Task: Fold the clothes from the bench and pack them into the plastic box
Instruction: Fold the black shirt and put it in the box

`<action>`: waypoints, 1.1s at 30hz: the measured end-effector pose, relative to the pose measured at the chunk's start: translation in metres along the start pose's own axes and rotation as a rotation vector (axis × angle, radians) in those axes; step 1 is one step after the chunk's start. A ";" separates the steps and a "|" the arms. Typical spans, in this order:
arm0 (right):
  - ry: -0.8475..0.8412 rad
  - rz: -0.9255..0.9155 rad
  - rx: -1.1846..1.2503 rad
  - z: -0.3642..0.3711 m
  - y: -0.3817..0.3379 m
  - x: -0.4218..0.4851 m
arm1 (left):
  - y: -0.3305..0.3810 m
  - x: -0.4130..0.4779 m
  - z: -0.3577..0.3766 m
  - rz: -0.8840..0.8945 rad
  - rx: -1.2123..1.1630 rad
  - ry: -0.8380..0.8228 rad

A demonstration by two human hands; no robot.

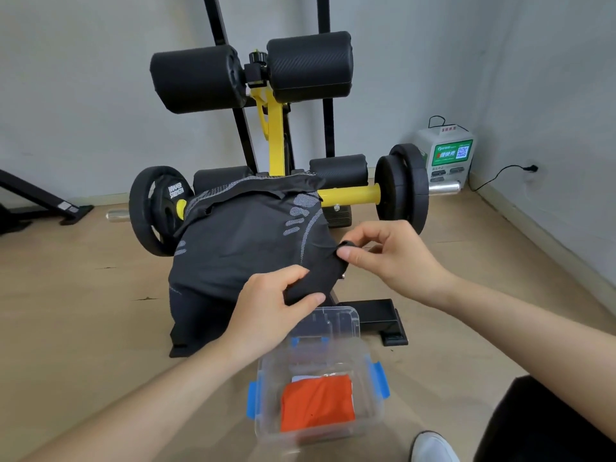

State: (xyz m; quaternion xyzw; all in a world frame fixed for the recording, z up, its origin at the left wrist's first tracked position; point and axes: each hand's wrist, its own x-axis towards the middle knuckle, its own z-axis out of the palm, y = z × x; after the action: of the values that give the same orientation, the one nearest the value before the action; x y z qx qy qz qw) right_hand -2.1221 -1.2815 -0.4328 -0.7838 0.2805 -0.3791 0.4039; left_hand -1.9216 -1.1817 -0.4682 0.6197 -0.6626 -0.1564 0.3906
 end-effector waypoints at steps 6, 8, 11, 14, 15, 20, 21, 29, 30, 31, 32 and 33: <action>0.140 0.141 0.175 -0.002 0.007 0.010 | -0.012 -0.007 -0.011 0.020 0.220 0.074; 0.180 0.201 0.280 -0.002 0.009 0.014 | -0.017 -0.012 -0.016 -0.009 0.224 0.070; 0.222 0.262 0.403 -0.001 0.013 0.021 | -0.023 -0.019 -0.021 -0.056 0.276 0.042; 0.245 0.299 0.445 0.001 0.015 0.027 | -0.026 -0.027 -0.025 -0.120 0.259 0.033; 0.247 0.309 0.452 0.003 0.016 0.029 | -0.026 -0.029 -0.026 -0.137 0.240 0.040; 0.260 0.348 0.425 0.009 0.022 0.040 | -0.027 -0.033 -0.044 -0.185 0.130 0.031; 0.268 0.351 0.412 0.009 0.024 0.043 | -0.029 -0.033 -0.049 -0.194 0.101 0.002; 0.308 0.346 0.385 0.012 0.038 0.063 | -0.027 -0.028 -0.076 -0.215 0.048 -0.014; 0.316 0.350 0.388 0.011 0.040 0.066 | -0.024 -0.026 -0.079 -0.208 0.034 0.004; 0.324 0.358 0.392 0.011 0.042 0.068 | -0.022 -0.023 -0.083 -0.204 0.014 0.021; 0.330 0.366 0.392 0.011 0.045 0.071 | -0.021 -0.019 -0.088 -0.198 0.000 0.044; 0.337 0.374 0.384 0.011 0.048 0.075 | -0.020 -0.013 -0.093 -0.193 -0.012 0.074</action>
State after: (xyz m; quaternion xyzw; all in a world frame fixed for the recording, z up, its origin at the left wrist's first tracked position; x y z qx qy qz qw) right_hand -2.0781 -1.3574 -0.4501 -0.5542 0.4063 -0.4686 0.5551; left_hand -1.8428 -1.1473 -0.4265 0.6834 -0.5841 -0.1742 0.4018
